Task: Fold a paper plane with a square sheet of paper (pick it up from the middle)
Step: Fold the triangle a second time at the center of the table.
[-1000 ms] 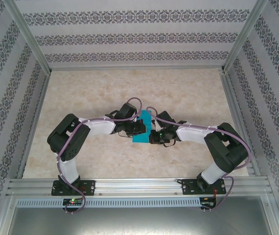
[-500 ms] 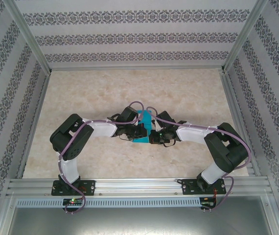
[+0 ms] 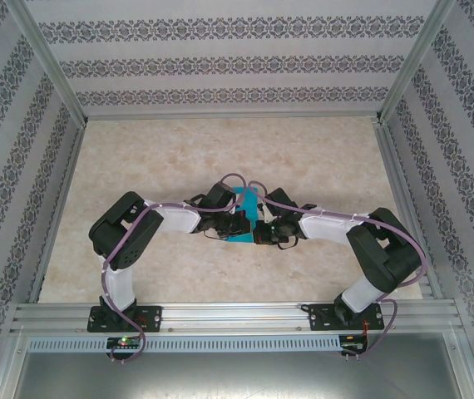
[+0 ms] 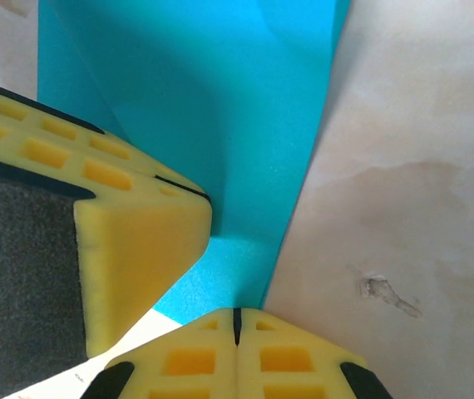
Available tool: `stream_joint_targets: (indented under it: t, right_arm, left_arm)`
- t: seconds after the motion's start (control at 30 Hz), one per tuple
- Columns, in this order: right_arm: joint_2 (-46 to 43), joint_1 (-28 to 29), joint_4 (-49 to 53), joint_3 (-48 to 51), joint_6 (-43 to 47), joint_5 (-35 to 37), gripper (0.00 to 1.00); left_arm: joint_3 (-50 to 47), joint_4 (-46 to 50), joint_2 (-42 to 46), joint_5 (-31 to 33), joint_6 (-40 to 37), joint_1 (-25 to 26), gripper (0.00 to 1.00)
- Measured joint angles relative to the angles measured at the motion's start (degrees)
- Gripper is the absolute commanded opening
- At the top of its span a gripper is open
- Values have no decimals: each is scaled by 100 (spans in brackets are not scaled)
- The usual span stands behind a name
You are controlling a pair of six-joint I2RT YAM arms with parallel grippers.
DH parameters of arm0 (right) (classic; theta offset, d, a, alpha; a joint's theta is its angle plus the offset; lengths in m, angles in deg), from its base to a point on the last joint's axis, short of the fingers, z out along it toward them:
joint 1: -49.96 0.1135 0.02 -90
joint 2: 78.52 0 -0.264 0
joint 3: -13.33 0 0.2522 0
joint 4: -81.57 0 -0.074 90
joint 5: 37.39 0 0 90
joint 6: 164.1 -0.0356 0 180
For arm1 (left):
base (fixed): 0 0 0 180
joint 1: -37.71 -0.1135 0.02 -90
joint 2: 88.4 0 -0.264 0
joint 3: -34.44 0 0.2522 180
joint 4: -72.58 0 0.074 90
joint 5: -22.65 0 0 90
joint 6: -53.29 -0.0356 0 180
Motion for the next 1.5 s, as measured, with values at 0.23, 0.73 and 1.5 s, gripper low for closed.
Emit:
stream_joint_targets:
  t: [0.23,0.73,1.5]
  right_arm:
    - [101,0,44,-76,151,-68,0]
    - [243,0,-46,-179,146,-166,0]
    - [-48,37,415,-146,79,-177,1]
  left_arm:
    - [20,72,11,50,-184,-42,0]
    - [470,673,-251,-529,-774,-1091,0]
    - [566,1097,236,98,-1115,-1311,0]
